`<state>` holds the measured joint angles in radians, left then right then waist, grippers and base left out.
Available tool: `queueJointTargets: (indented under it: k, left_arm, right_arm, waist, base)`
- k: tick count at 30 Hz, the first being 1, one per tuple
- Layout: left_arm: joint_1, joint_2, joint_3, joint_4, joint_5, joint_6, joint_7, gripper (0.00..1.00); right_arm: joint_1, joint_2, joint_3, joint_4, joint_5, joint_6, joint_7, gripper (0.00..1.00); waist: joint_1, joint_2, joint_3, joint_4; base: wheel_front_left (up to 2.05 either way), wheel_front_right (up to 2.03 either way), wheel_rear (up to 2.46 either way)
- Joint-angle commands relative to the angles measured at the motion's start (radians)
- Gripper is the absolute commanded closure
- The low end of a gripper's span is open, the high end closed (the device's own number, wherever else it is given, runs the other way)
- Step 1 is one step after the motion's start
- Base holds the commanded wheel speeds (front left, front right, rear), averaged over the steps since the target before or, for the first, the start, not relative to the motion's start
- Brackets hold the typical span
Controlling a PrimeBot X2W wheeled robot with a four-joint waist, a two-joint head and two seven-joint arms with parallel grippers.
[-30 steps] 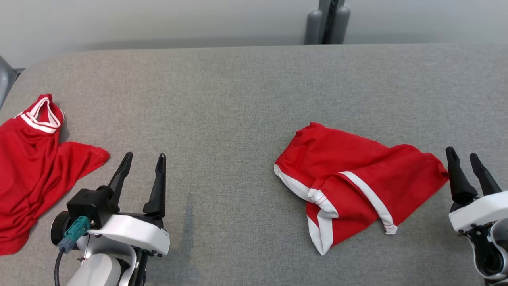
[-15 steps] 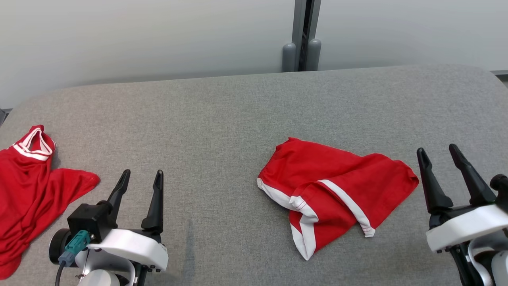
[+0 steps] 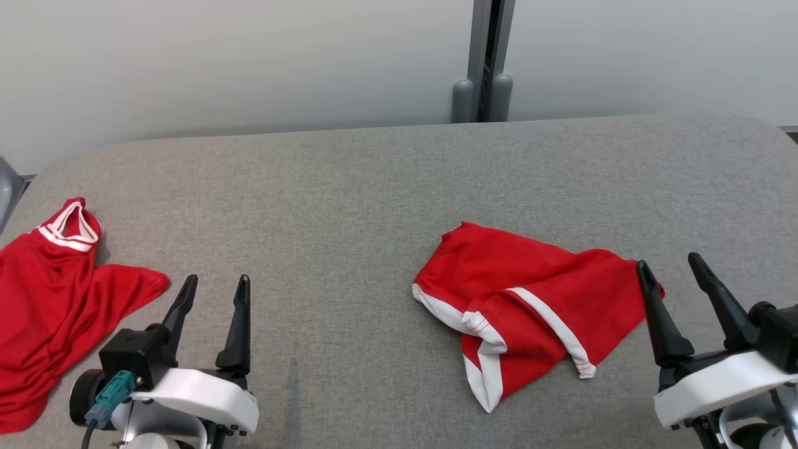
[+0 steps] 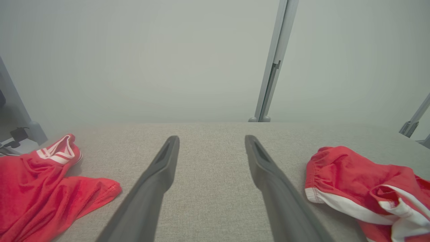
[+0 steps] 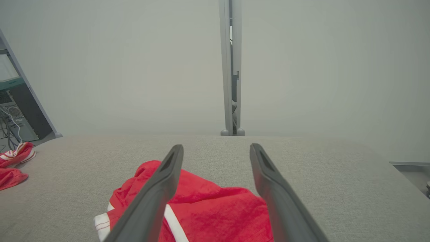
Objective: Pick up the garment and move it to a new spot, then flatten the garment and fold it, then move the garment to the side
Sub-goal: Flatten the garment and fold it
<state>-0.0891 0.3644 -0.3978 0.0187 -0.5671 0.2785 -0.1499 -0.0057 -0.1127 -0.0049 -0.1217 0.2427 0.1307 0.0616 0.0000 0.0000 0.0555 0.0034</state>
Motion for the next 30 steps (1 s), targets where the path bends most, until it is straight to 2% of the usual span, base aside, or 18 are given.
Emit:
queueJointTargets:
  k: [1,5,10,15,21,22,23,24,30]
  left_arm:
    - [-0.004,0.005,0.003,-0.004,-0.006,0.003,0.002,0.00]
    - [-0.019,0.000,-0.003,-0.007,-0.005,-0.002,-0.002,0.00]
    - [-0.029,-0.016,-0.013,0.005,-0.008,-0.009,-0.016,0.00]
    - [-0.044,-0.028,-0.017,0.018,-0.013,-0.016,-0.032,0.00]
    - [-0.055,-0.040,-0.018,0.036,-0.016,-0.025,-0.048,0.00]
    - [-0.059,-0.043,-0.020,0.039,-0.015,-0.026,-0.051,0.00]
    - [-0.063,-0.045,-0.020,0.043,-0.016,-0.028,-0.053,0.00]
    - [-0.066,-0.046,-0.019,0.046,-0.017,-0.029,-0.055,0.00]
    - [-0.067,-0.050,-0.016,0.059,-0.022,-0.028,-0.066,0.00]
  right_arm:
    - [0.006,-0.006,0.005,-0.008,-0.007,0.000,0.007,0.00]
    - [-0.011,-0.024,0.051,-0.015,-0.015,0.000,0.031,0.00]
    - [-0.048,-0.082,0.213,0.022,-0.013,0.000,0.097,0.00]
    - [-0.075,-0.110,0.320,0.083,-0.001,0.000,0.143,0.00]
    - [-0.115,-0.129,0.360,0.168,0.002,0.000,0.169,0.00]
    - [-0.120,-0.130,0.354,0.178,-0.003,0.000,0.169,0.48]
    - [-0.125,-0.124,0.350,0.186,0.000,0.000,0.163,0.78]
    - [-0.128,-0.119,0.344,0.191,0.004,0.000,0.159,1.00]
    - [-0.153,-0.111,0.319,0.154,0.011,0.000,0.134,1.00]
  waist:
    - [0.0000,0.0000,0.002,0.008]
    - [0.0000,0.0000,0.012,0.033]
    - [0.0000,0.0000,0.034,0.079]
    - [0.0000,0.0000,0.057,0.120]
    - [0.0000,0.0000,0.083,0.150]
    - [0.0000,0.0000,0.087,0.155]
    - [0.0000,0.0000,0.089,0.157]
    - [0.0000,0.0000,0.090,0.159]
    - [0.0000,0.0000,0.094,0.157]
  base:
    - [0.00,0.00,0.00]
    - [0.00,0.00,0.00]
    - [0.00,0.00,0.00]
    - [0.00,0.00,0.00]
    - [0.00,0.00,0.00]
    - [0.00,0.00,0.00]
    - [0.00,0.00,0.00]
    - [0.00,0.00,0.00]
    - [0.00,0.00,0.00]
